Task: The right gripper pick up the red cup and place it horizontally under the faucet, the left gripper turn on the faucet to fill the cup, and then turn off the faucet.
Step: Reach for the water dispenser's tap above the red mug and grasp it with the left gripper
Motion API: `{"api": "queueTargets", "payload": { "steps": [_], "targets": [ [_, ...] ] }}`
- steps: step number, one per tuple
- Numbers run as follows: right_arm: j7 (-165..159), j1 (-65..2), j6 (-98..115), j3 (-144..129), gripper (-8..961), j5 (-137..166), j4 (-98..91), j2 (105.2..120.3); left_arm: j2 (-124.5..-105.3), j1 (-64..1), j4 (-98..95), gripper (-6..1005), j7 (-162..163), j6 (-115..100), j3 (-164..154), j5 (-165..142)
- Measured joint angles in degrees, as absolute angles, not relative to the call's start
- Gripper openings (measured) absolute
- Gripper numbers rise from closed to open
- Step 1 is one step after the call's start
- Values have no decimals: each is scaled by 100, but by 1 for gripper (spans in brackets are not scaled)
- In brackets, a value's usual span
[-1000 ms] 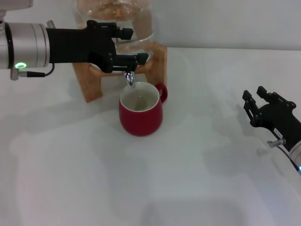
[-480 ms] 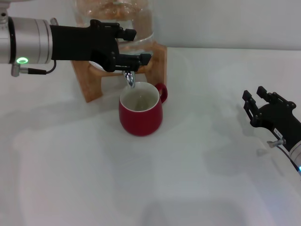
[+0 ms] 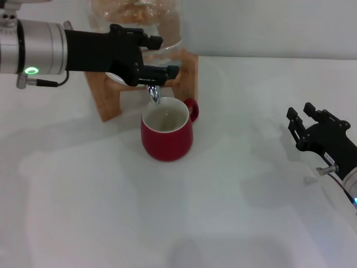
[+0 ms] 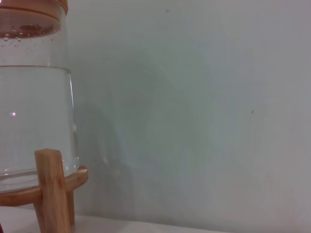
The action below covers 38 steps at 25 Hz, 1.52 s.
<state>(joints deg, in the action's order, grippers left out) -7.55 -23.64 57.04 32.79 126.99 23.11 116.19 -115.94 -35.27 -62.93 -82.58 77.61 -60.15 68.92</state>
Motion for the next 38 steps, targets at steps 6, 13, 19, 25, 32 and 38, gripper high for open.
{"api": "queueTargets", "payload": {
  "steps": [6,13,19,25,32,38],
  "targets": [
    [-761,-2364,5707,3278,378,12716,2312,11619,-11628,-3581,-6276,757,-8294,7778,-6048,6873],
    [-765,-2364,5713,3278,378,12719,2321,11619,-11666,-3637,-6175,757,-8435,7755,-6055,6871],
    [-765,-2364,5712,3278,378,12730,2342,11619,-11670,-3770,-5910,757,-8596,7713,-6012,6871],
    [-765,-2368,5708,3278,378,12728,2343,11619,-11672,-3779,-5901,757,-8627,7651,-6015,6870],
    [-765,-2373,5705,3278,378,12729,2348,11619,-11693,-3810,-5863,757,-8643,7581,-6045,6760],
    [-765,-2373,5708,3278,378,12728,2347,11619,-11753,-3835,-5828,757,-8717,7540,-6042,6728]
  ]
}}
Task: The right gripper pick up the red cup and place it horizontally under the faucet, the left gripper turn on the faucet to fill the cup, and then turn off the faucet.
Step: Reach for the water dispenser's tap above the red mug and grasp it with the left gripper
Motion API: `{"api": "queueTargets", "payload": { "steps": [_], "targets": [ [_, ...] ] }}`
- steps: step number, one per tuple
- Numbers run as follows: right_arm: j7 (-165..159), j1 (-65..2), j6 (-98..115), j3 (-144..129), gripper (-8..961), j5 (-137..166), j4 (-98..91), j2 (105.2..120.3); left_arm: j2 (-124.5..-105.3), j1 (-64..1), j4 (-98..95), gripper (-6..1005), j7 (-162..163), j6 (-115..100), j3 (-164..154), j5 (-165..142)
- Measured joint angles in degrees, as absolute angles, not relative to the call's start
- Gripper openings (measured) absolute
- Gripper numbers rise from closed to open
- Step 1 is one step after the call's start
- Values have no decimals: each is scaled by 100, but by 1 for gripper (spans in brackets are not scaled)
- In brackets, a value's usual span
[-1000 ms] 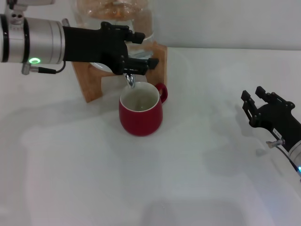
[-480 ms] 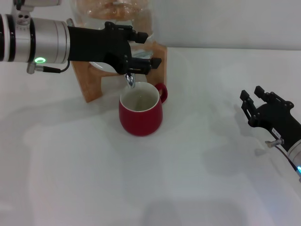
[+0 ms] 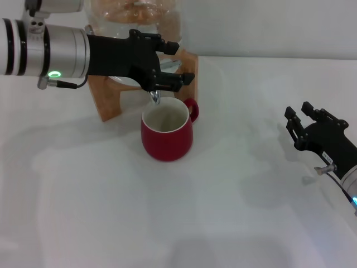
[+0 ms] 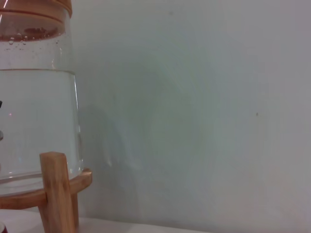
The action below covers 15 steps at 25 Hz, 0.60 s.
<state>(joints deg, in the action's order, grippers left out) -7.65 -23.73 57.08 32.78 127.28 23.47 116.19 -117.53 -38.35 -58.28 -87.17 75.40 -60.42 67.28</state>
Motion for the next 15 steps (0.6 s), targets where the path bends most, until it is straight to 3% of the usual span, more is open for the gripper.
{"api": "queueTargets", "payload": {
  "steps": [15],
  "targets": [
    [-765,-2365,5730,3206,378,12725,2356,11619,-11808,-3832,-5769,757,-8804,7447,-6056,6712]
  ]
}}
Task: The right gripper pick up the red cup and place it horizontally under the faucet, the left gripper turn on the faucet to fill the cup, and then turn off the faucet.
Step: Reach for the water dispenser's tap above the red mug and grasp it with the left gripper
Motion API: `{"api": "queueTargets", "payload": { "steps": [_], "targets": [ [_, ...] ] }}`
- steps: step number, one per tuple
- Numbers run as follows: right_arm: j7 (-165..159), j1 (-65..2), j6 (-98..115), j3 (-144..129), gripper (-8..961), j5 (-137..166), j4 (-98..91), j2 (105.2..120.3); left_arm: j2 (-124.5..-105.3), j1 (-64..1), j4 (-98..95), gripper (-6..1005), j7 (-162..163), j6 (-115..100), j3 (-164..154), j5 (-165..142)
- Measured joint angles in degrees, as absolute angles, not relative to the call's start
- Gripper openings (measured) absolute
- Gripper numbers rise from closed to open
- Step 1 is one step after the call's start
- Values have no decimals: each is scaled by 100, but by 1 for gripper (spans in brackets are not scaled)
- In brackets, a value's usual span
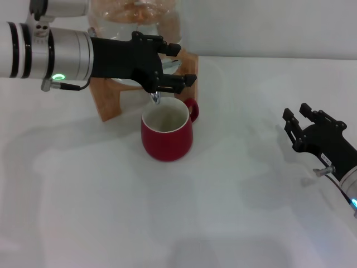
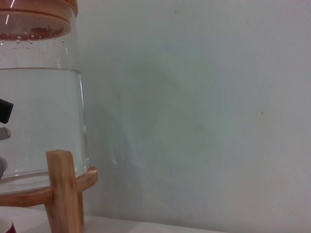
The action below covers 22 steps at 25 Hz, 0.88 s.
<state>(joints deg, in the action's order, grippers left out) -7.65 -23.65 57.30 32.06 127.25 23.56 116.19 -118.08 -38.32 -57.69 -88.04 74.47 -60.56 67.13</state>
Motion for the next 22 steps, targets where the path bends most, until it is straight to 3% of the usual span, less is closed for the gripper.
{"api": "queueTargets", "payload": {
  "steps": [22],
  "targets": [
    [-770,-2329,5760,3199,378,12727,2364,11619,-11865,-3911,-5593,757,-8962,7253,-6055,6646]
  ]
}}
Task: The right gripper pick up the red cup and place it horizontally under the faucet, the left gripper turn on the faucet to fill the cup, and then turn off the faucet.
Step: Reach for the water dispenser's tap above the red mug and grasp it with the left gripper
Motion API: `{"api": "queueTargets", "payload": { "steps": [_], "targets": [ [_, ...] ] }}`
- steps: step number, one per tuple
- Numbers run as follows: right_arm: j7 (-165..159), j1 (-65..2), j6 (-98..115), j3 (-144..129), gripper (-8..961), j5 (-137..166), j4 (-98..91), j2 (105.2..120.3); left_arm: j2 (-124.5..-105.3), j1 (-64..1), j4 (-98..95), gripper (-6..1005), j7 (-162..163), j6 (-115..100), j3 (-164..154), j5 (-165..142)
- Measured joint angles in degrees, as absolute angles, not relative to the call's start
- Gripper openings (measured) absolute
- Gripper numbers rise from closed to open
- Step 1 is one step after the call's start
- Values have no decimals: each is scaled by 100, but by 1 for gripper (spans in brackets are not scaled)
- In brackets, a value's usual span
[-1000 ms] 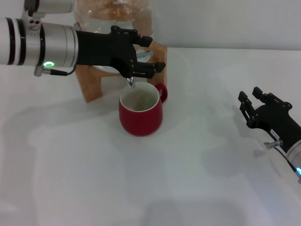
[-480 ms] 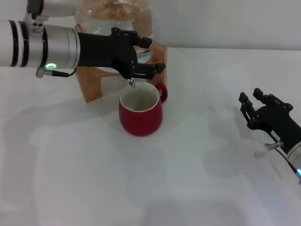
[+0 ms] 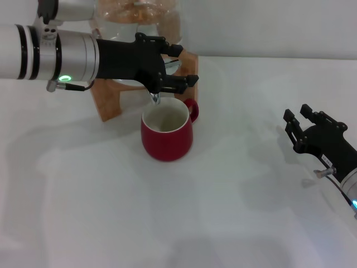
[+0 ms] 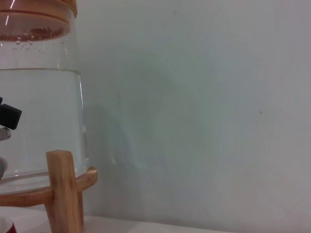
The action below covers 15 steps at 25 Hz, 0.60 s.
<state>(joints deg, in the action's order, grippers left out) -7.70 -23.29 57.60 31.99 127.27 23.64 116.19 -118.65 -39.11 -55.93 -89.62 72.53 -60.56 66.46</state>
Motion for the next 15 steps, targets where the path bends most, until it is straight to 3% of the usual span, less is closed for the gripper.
{"api": "queueTargets", "payload": {
  "steps": [15],
  "targets": [
    [-774,-2354,5756,3199,378,12724,2365,11619,-11874,-3945,-5458,757,-9026,7208,-6065,6643]
  ]
}}
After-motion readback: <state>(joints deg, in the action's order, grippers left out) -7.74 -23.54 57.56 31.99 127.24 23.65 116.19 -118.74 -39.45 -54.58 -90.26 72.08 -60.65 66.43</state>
